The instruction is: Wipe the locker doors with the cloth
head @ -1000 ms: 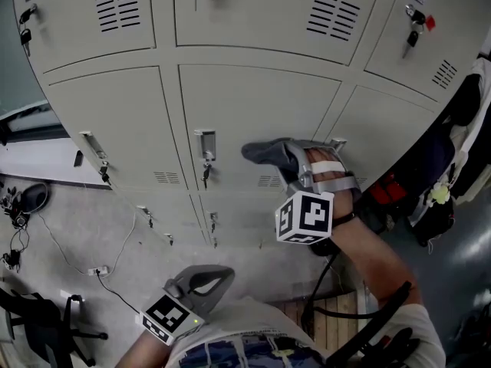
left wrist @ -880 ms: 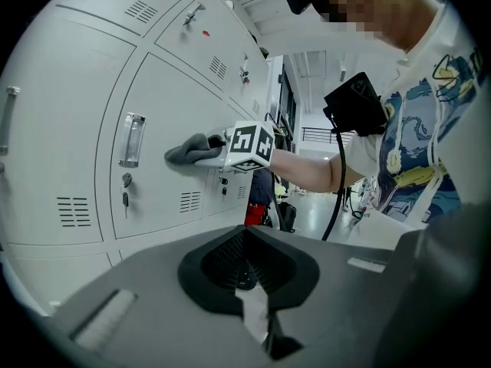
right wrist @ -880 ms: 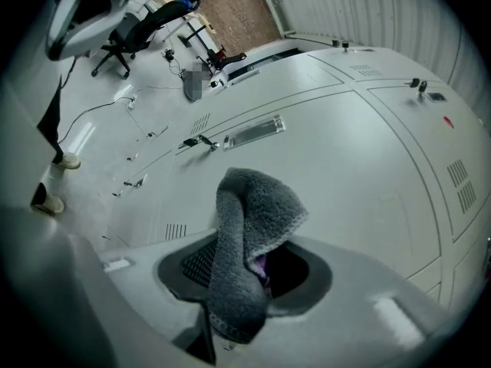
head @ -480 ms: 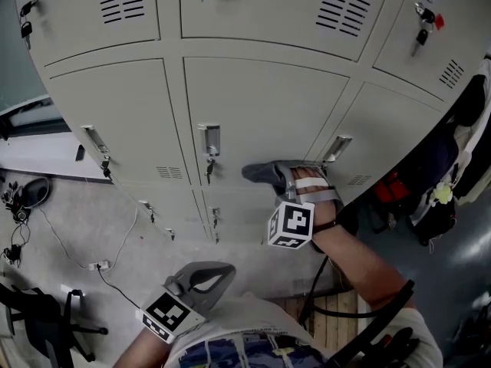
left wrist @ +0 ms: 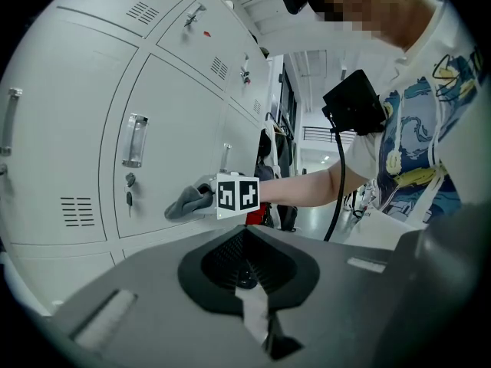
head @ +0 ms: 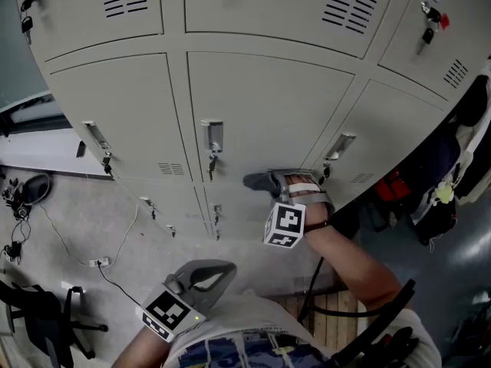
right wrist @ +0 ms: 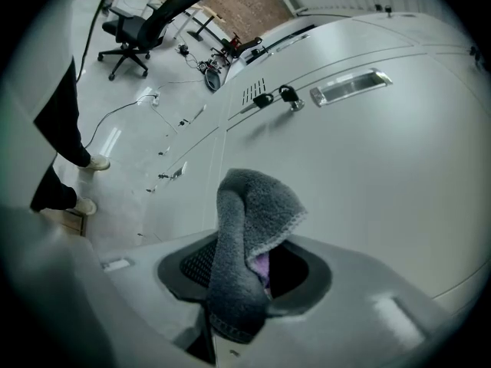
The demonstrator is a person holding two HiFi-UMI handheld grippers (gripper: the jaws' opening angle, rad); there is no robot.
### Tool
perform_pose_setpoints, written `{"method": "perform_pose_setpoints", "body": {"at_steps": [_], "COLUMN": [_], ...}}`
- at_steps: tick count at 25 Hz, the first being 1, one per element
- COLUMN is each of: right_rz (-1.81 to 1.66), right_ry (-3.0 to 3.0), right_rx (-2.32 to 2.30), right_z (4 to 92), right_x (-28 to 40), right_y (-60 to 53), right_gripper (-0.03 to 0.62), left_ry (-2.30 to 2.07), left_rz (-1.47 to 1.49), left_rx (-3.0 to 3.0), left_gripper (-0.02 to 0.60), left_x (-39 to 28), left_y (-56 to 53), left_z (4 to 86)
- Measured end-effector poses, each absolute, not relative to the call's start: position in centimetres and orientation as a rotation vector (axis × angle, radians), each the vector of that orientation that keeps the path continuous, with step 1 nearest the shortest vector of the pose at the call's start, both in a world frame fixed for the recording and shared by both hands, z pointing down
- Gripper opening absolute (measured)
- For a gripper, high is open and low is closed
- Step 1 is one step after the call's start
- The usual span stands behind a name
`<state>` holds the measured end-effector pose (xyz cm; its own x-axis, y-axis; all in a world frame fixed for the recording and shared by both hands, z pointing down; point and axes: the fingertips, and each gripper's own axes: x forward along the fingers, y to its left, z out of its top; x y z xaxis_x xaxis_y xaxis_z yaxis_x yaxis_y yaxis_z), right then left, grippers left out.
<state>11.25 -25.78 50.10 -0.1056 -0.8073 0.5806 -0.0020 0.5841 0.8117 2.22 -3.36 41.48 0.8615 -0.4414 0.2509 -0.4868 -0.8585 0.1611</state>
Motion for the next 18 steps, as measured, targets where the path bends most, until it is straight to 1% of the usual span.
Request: {"method": "perform_pose_setpoints", "body": {"at_steps": [4, 7, 10, 18], "right_rz": [-0.752, -0.74, -0.774, -0.974], "right_ry": [-1.546, -1.568, -1.623, -1.692], "right_rx": [0.692, 0.687, 0.714, 0.904], "right_z": [50.5, 49.0, 44.8, 29.4], "right_x": [11.3, 11.0, 10.0, 8.0], "right_y": [-25.6, -24.9, -23.7, -22.0], "right_gripper": [0.147, 0.147, 0.147, 0.147], "left_ry": [-0.7, -0.708, -0.715, -0.704], "left_rz": [0.3, 0.285, 0.293, 0.282], "left_rx": [2.813, 2.811, 2.819, 2.832], "left_gripper": [0.003, 0.003, 0.003, 0.003], "left_x": [2.2, 2.0, 1.7, 1.4], "left_y": [-3.1, -3.1, -3.2, -3.3], "left_z": [41.4, 41.4, 41.3, 41.1]}}
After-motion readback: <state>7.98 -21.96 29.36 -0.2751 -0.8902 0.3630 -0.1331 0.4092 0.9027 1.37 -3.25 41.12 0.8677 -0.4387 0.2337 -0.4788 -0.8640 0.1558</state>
